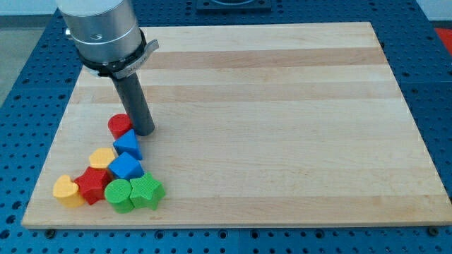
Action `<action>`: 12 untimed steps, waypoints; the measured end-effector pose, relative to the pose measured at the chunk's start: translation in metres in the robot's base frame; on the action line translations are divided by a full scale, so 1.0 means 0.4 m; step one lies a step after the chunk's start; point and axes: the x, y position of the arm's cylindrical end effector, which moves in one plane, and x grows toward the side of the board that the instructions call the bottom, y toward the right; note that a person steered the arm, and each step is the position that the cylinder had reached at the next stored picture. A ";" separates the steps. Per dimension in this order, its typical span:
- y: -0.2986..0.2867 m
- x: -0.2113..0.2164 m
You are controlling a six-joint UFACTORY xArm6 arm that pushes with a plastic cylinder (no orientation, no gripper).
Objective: Move the group of blocks towards the bottom left of the board
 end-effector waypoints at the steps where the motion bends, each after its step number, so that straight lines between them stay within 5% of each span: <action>1: 0.011 -0.001; 3: -0.021 -0.155; 6: -0.181 -0.134; 8: -0.180 -0.056; 12: -0.117 -0.081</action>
